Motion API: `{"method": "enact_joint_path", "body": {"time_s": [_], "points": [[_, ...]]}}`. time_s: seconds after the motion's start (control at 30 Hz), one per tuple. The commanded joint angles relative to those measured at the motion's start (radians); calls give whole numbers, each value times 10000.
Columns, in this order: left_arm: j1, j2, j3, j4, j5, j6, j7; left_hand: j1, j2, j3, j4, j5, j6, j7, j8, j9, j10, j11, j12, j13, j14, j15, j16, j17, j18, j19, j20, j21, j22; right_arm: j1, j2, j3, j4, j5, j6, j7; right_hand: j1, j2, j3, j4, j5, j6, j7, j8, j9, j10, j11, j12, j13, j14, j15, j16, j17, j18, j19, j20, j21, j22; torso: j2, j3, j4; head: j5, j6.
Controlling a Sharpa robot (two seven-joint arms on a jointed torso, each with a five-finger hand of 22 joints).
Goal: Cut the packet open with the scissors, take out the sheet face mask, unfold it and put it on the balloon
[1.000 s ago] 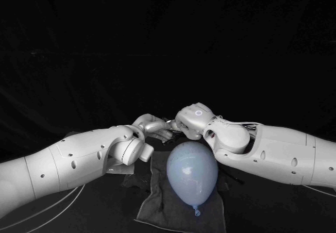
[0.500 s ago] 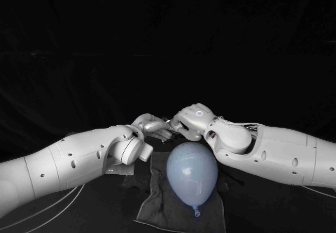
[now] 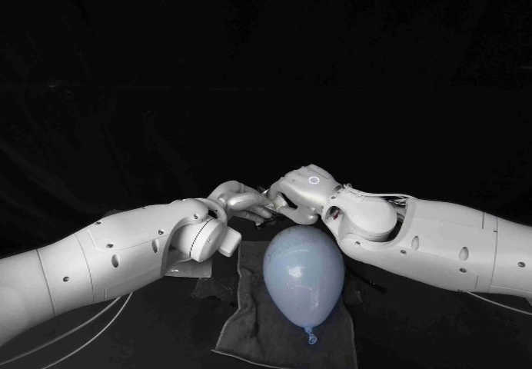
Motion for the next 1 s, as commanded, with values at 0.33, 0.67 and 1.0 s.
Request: {"method": "enact_joint_path", "body": {"time_s": [0.33, 0.67, 1.0], "points": [[47, 47, 40, 142, -36, 579, 524, -9, -54, 201, -20, 107, 15, 53, 230, 1376, -110, 66, 254, 125, -2034, 256, 978, 138, -571, -1266, 25, -635, -316, -21, 81, -18, -188, -131, 395, -360, 1231, 248, -2372, 934, -13, -1772, 263, -813, -534, -6, 168, -302, 1223, 998, 70, 64, 2361, -156, 424, 27, -84, 2236, 2, -2, -3, -7, 11], [66, 40, 40, 152, -49, 587, 606, 10, -111, 273, -66, 169, 59, 66, 273, 1427, -92, 90, 363, 193, -2826, 376, 1077, -36, -593, -2082, 27, -994, -451, -21, 100, -19, -250, -254, 651, -564, 2265, 166, -3102, 2151, -9, -2251, 493, -970, -684, -41, 341, -384, 1201, 1010, 227, 81, 2417, -158, 426, 161, -88, 2237, 2, 2, -3, -8, 13], [81, 33, 39, 148, -68, 588, 605, 11, -125, 278, -74, 197, 77, 60, 285, 1434, -73, 84, 383, 203, -2846, 377, 1090, -57, -581, -2096, 27, -1003, -451, -20, 56, -19, -235, -300, 415, -577, 2537, 982, -2323, 2061, -13, 482, 674, 40, -37, 65, 666, -220, 1358, 1011, 454, 81, 2424, -178, 466, 334, -3, 2261, -1, 5, -3, -13, 9]]}}
